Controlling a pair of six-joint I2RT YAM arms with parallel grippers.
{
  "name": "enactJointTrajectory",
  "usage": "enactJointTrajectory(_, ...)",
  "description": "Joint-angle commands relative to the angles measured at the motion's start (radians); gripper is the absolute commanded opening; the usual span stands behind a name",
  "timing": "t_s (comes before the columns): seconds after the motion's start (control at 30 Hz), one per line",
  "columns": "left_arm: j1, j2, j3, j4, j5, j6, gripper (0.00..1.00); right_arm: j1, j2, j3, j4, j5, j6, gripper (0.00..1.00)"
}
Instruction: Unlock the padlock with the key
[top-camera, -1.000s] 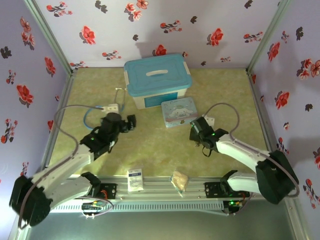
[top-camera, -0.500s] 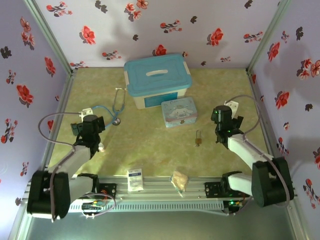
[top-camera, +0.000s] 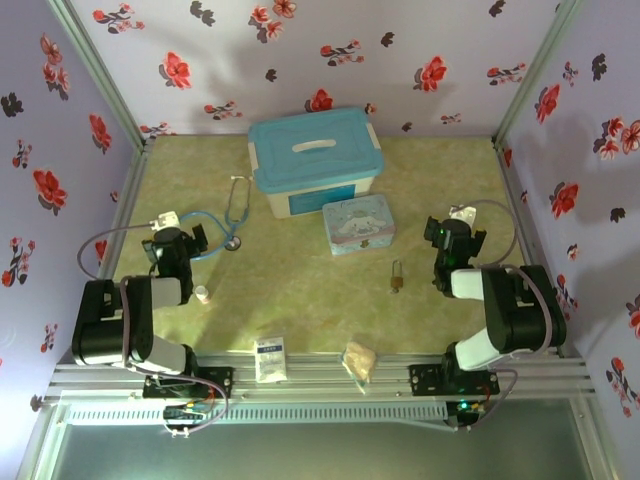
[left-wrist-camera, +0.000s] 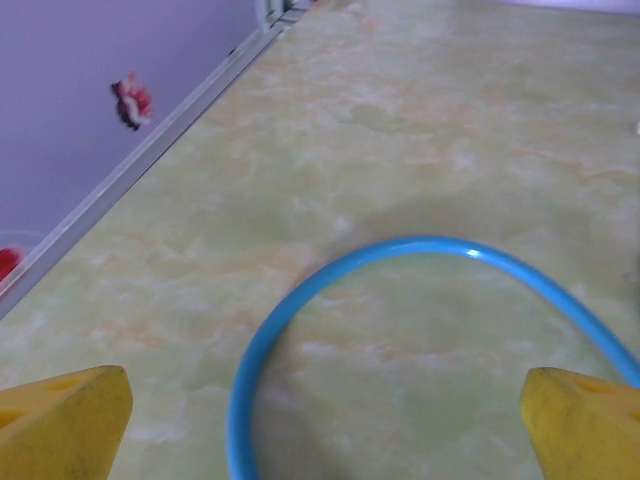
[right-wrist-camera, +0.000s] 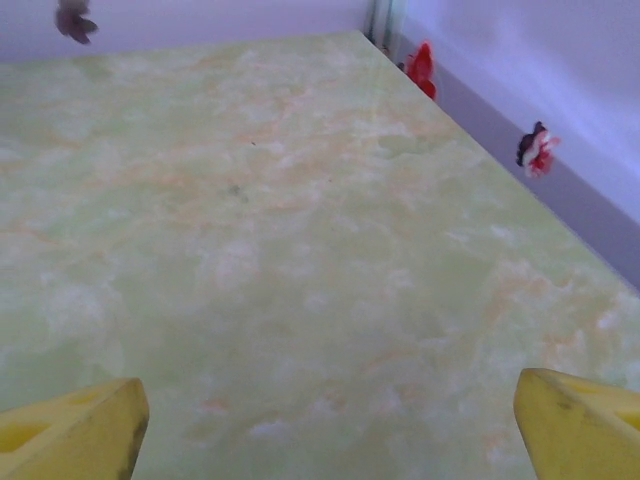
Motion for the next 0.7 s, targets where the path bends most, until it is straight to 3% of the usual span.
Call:
enactJointTrajectory(0.0, -0.014, 0.076, 0.015, 0.153, 0.092, 0.054, 0.99, -0.045, 0.045, -0.024, 0.133, -0.129, 0.022, 0.99)
enactJointTrajectory(0.37, -0.019, 0.078, 0.007, 0.171, 0.066, 0.05, 1.0, -0.044, 0.038, -0.021, 0.114, -0.129, 0.017, 0.99)
enactJointTrajectory(0.53, -0.02, 0.077, 0.007, 0.171, 0.064, 0.049, 1.0, -0.06, 0.05, 0.011, 0.066, -0.238, -0.002, 0.99)
enactJointTrajectory(0.67, -0.02, 0.078, 0.007, 0.171, 0.064, 0.05, 1.0, -0.059, 0.041, -0.004, 0.088, -0.237, -0.004, 0.99)
